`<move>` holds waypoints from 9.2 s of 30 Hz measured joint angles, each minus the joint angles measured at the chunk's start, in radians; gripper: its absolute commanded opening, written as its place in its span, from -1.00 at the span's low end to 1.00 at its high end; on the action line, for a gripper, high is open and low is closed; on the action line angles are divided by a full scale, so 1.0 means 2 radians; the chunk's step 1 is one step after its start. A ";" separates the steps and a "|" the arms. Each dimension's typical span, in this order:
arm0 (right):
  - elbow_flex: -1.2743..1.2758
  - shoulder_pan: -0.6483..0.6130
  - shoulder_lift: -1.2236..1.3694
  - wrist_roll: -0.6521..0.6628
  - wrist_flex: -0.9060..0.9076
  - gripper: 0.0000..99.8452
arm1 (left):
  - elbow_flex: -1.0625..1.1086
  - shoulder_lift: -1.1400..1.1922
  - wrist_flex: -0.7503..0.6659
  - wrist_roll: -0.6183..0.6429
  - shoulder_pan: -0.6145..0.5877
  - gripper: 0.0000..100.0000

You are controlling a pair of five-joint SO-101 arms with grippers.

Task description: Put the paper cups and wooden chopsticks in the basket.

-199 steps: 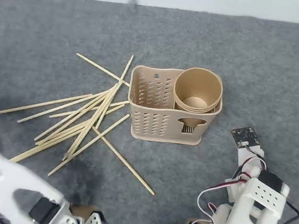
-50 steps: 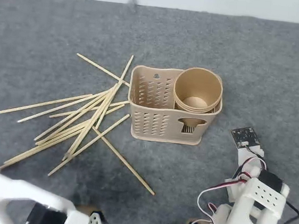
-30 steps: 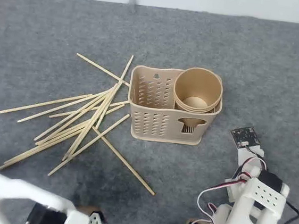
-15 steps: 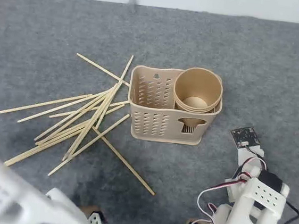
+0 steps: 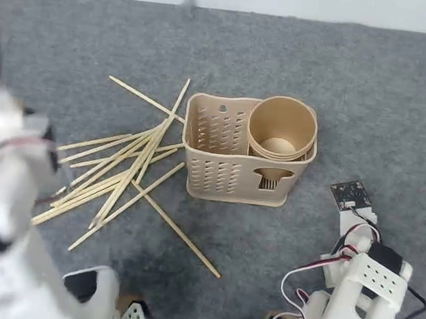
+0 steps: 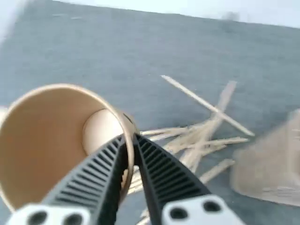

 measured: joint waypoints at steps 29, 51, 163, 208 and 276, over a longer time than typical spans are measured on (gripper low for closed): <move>0.000 0.000 0.000 -0.001 0.000 -0.98 | -0.532 0.490 0.002 0.076 0.461 -0.97; 0.000 0.000 0.000 -0.001 0.000 -0.98 | -0.333 0.407 0.002 0.025 0.538 -0.97; 0.058 -0.038 -0.187 -0.260 -0.131 -0.97 | 0.493 -0.171 -0.311 -0.109 -0.249 -0.77; 0.098 -0.093 -0.312 -0.241 -0.087 -0.88 | -0.538 0.789 -0.005 -0.141 -0.351 -0.97; 0.099 -0.093 -0.312 -0.196 -0.071 -0.88 | -0.405 0.748 -0.037 -0.038 -0.415 -0.97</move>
